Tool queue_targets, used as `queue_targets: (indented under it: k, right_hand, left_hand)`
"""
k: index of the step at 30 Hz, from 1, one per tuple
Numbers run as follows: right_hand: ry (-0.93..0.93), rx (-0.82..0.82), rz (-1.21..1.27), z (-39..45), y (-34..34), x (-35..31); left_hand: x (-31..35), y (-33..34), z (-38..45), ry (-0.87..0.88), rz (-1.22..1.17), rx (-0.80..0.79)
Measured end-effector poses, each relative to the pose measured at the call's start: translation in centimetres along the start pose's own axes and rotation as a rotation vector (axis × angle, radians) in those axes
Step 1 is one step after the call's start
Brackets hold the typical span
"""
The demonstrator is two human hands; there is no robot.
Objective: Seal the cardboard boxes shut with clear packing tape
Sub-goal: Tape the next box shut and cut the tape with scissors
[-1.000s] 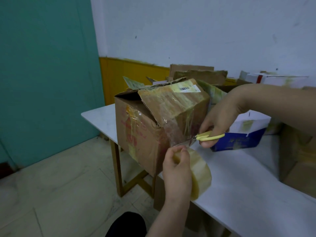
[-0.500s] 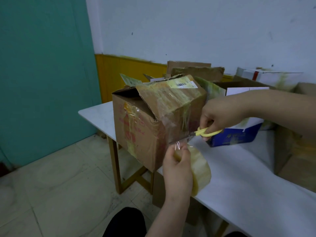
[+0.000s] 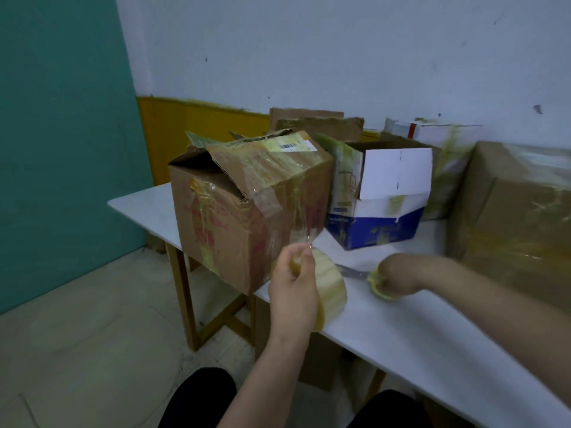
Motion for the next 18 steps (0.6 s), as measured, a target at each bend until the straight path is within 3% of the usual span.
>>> queue_targets:
  k: [3, 7, 10, 12, 14, 16, 18]
  right_hand:
    - [0.069, 0.214, 0.03, 1.7, -0.6, -0.6]
    - [0.086, 0.301, -0.069, 2.4, -1.0, -1.2]
    - [0.079, 0.643, -0.127, -0.8, -7.0, -1.9]
    - [-0.059, 1.049, 0.049, -4.9, -13.6, -3.2]
    - [-0.32, 1.312, 0.242, -7.8, -19.1, -5.7]
    - [-0.531, 1.339, 0.283, -7.3, -22.7, -8.9]
    - [-0.624, 1.245, 0.254, -4.5, -23.9, -11.9]
  left_hand:
    - [0.2, 0.1, -0.2, 0.011, 0.015, -0.039]
    - [0.4, -0.1, -0.8, -0.006, 0.012, -0.087]
    - [0.2, -0.5, -1.1, -0.022, -0.021, -0.122]
    - [-0.3, -0.8, -0.9, -0.055, -0.048, -0.14]
    - [-0.7, -1.1, -0.8, -0.098, -0.066, -0.146]
    - [-0.7, -1.4, -0.8, -0.122, -0.077, -0.149]
    - [-0.8, -1.7, -0.9, -0.126, -0.1, -0.158]
Point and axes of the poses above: each hand's wrist, its own z-axis towards the middle knuckle, its own y-axis out of the palm, x = y × z, the point moved 10 cm from there along z, towards the middle knuckle, and after that the axes turned 7 degrees about -y, right-handed, at the moved point
